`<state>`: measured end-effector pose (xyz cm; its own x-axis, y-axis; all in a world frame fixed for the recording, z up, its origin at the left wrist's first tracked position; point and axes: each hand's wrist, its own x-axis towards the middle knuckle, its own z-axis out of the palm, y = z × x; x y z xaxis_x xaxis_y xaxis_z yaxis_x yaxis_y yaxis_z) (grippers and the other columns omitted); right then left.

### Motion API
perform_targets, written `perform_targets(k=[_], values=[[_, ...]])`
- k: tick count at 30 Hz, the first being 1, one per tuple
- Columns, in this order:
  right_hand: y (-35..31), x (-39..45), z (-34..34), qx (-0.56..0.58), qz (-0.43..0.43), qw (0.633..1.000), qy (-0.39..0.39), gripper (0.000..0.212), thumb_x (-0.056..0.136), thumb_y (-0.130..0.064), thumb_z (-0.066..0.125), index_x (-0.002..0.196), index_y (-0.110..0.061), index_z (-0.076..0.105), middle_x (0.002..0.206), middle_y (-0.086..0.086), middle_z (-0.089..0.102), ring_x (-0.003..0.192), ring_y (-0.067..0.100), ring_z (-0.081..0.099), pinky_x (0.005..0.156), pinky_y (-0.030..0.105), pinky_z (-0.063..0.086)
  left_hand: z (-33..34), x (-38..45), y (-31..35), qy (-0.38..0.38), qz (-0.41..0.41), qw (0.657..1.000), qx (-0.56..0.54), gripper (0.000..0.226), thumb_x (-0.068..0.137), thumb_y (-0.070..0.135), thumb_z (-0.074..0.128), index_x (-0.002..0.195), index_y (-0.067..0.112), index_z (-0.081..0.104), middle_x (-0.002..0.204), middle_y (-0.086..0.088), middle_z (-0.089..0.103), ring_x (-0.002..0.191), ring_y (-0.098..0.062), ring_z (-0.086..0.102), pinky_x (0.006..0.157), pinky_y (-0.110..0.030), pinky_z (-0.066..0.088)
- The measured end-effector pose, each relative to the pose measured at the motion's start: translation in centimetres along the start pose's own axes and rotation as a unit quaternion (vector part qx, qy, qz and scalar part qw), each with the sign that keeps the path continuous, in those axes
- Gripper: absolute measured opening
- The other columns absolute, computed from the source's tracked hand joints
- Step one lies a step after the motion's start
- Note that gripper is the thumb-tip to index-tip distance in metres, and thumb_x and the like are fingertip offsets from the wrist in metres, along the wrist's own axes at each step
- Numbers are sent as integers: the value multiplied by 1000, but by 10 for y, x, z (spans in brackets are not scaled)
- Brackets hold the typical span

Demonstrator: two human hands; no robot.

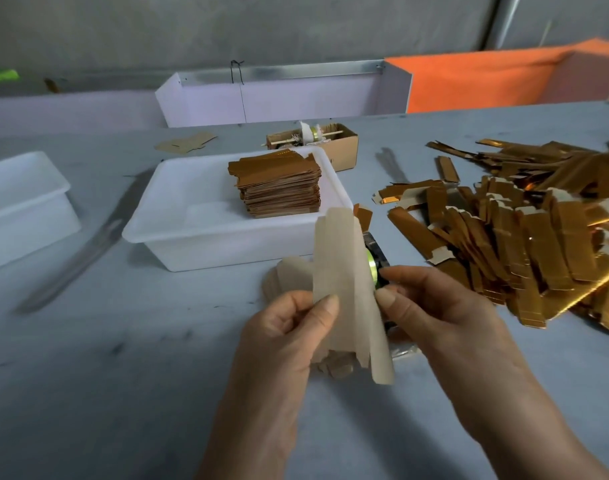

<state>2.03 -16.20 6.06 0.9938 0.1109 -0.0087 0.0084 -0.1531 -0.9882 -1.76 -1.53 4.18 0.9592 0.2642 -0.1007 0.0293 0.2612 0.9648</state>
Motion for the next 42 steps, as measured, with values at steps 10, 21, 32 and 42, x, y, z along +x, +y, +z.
perform_targets(k=[10, 21, 32, 42], values=[[7, -16, -10, 147, 111, 981, -53, 29, 58, -26, 70, 87, -23, 75, 99, 25, 60, 76, 15, 65, 68, 24, 55, -1, -9, -1, -56, -46, 997, -1, 31, 64, 24, 72, 93, 14, 73, 94, -8, 76, 89, -24, 71, 83, -40, 55], [9, -24, -9, 118, 83, 988, -55, 12, 64, -30, 64, 72, -23, 70, 79, 5, 69, 66, 9, 65, 60, 24, 48, 12, -15, -8, -14, -57, 998, -21, 31, 61, 25, 73, 90, 15, 76, 89, -7, 76, 84, -26, 72, 74, -39, 57], [15, -29, 0, -206, -58, 972, 94, 11, 75, -43, 62, 75, -34, 56, 81, -31, 57, 75, -13, 53, 41, 10, 38, 23, -17, -20, 51, 7, 997, 52, 21, 63, 31, 71, 83, 28, 75, 79, 1, 76, 79, -21, 72, 74, -39, 59], [16, -24, -9, -40, 3, 999, 0, 21, 60, -41, 67, 70, -24, 60, 68, 5, 58, 57, 5, 55, 46, 14, 46, 16, -17, -18, 14, -45, 998, 28, 12, 80, 13, 73, 92, 16, 74, 85, -2, 76, 84, -24, 71, 74, -36, 56]])
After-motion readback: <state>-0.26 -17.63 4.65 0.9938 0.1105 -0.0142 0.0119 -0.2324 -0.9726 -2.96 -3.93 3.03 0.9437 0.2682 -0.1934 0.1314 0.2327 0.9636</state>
